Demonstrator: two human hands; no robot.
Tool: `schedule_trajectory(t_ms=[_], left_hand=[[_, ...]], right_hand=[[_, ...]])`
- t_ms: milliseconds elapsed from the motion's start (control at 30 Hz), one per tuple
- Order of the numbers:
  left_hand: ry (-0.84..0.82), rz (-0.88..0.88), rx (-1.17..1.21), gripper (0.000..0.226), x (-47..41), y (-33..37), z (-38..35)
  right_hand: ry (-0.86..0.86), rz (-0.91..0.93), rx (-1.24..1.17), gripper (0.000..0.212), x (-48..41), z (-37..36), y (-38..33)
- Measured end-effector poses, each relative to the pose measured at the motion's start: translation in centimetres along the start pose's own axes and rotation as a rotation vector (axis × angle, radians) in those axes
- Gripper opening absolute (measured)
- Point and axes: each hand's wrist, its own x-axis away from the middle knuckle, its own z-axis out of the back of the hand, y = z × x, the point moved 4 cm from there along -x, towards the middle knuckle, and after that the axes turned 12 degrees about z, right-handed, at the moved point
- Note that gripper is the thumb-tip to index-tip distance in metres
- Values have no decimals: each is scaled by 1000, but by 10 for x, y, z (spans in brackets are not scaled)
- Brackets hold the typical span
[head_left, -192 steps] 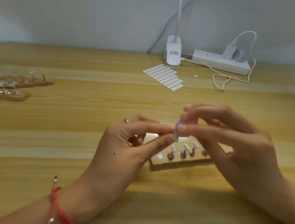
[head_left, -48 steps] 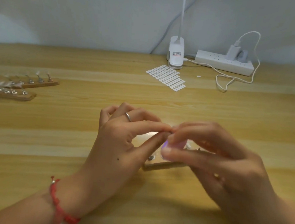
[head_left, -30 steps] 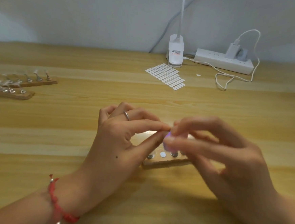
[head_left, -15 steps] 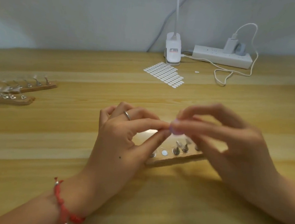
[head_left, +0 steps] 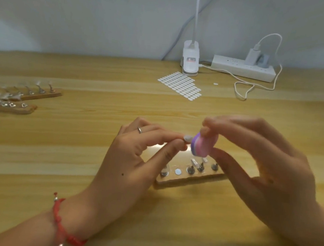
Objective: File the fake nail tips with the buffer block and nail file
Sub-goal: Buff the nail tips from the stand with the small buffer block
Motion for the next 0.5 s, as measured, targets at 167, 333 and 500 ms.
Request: schedule_trajectory(t_ms=[167, 333, 500], left_hand=[[-77, 54, 115, 16, -1, -1, -1], [-132, 108, 216, 18, -2, -3, -3], [-160, 121, 244, 17, -1, -3, -4]], right_hand=[[-75, 102, 95, 33, 0, -1, 0], [-135, 149, 84, 24, 0, -6, 0], [-122, 103, 47, 20, 0, -6, 0]])
